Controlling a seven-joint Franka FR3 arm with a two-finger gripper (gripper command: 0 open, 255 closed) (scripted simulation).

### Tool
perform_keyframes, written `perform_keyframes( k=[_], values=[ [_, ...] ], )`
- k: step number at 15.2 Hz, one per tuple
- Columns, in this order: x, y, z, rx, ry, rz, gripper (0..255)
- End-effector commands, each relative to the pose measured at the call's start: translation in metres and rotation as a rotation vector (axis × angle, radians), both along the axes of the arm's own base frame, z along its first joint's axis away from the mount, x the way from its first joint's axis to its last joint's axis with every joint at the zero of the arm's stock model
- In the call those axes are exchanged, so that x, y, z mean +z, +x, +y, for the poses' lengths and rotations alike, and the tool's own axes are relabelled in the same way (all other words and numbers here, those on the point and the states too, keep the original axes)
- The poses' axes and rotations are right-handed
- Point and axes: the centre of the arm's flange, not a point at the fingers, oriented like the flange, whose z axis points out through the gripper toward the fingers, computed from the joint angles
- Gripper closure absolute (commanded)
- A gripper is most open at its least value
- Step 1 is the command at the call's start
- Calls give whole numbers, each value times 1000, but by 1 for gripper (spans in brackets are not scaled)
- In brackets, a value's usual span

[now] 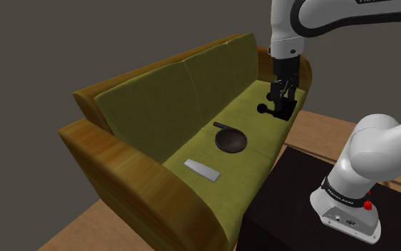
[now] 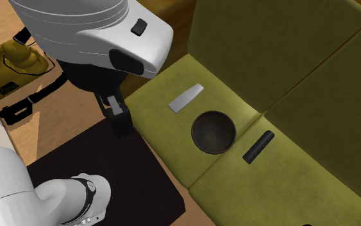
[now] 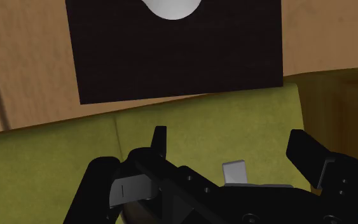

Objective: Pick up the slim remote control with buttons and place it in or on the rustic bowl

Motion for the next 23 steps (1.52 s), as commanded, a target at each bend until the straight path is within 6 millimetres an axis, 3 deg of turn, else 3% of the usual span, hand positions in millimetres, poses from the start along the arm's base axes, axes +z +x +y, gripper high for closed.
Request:
perform_keyframes(
  k=[1, 23],
  values=[
    [0, 0, 0, 0, 0, 0, 0],
    [-224, 166, 71, 63, -25, -33, 0]
  ],
)
